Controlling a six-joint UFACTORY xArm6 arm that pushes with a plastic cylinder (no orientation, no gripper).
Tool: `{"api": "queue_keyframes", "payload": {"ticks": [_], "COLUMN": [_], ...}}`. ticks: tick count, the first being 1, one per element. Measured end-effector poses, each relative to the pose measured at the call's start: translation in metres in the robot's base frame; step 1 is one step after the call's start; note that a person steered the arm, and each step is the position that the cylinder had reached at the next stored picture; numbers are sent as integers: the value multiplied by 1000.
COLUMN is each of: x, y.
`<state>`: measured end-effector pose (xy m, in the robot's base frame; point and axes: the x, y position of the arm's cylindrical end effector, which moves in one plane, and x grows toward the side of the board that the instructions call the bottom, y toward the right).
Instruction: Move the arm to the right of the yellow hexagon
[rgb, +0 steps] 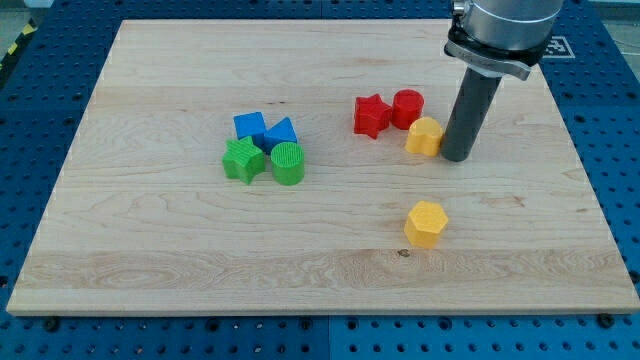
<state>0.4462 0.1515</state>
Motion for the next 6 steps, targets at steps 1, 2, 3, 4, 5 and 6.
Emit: {"api": "queue_keyframes", "payload": {"ticks": [1, 2, 3, 4, 5, 6], "x": [18, 50, 61, 82, 99, 119], "y": [0, -1, -2, -1, -1, 1]}}
